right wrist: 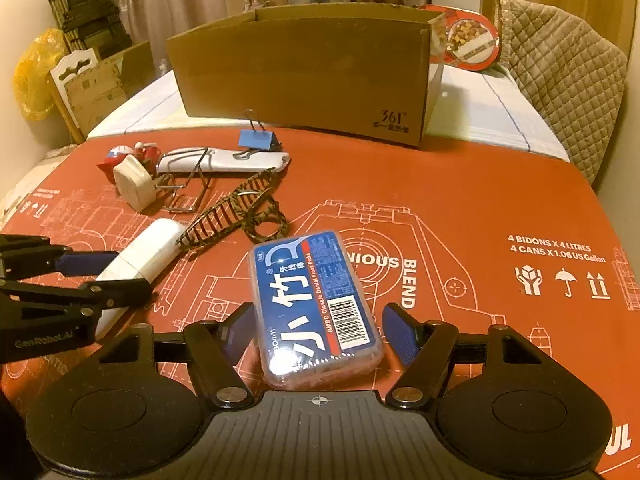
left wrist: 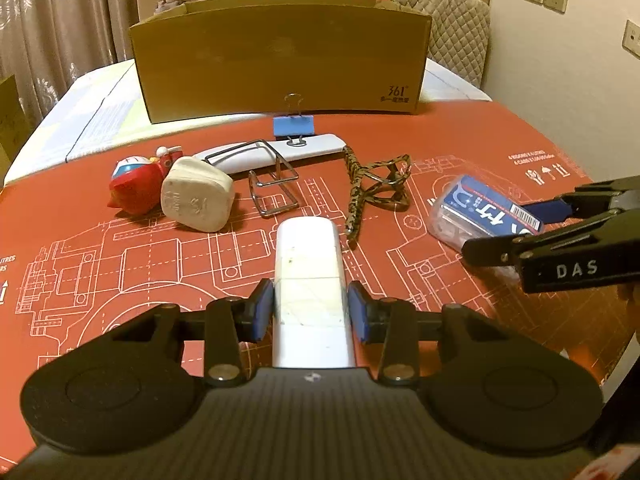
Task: Organize rigid objects
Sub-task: 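Grasp and lift the power bank with left tool while right tool lifts the blue box, then carry the power bank with left tool over the box while right tool carries the blue box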
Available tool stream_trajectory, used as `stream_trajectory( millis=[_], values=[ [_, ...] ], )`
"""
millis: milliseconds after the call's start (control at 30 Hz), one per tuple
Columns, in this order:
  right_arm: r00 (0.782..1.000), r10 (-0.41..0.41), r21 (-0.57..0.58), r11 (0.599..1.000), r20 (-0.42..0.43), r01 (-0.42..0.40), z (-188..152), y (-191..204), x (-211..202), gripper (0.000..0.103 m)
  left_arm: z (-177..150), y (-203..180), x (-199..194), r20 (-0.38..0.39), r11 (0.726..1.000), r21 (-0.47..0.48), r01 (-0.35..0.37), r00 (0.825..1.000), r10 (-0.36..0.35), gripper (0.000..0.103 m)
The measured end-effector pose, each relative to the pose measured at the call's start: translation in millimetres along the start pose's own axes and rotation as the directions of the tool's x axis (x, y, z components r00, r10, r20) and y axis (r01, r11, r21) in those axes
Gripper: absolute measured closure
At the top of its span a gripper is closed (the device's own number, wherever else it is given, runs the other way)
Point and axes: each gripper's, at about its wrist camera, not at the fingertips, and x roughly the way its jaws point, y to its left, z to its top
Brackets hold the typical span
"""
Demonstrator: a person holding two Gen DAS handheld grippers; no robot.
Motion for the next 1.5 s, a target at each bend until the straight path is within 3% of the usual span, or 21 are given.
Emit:
stream_trajectory(
  millis=[67, 900, 1500],
  values=[
    [1.0, -0.004, -0.015, 1.0, -0.006, 0.004, 0.2, 2.7, 0.5, 0.045, 0.7, 0.6, -1.3, 0.004, 1.0, -0.003, -0.002, 1.0, 0.002, 0.068],
    [0.99, -0.005, 0.0, 1.0, 0.139, 0.005, 25.6, 15.5, -32.6, 0.049, 27.8, 13.2, -28.3, 0.086, 0.998, -0.061, -0.004, 0.996, 0.01, 0.068],
    [0.941, 0.02, 0.018, 0.999, 0.338, -0.028, 121.9, 13.1, -55.1, 0.049, 112.0, 30.9, -36.1, 0.219, 0.998, -0.058, 0.012, 0.976, 0.001, 0.068]
  ],
)
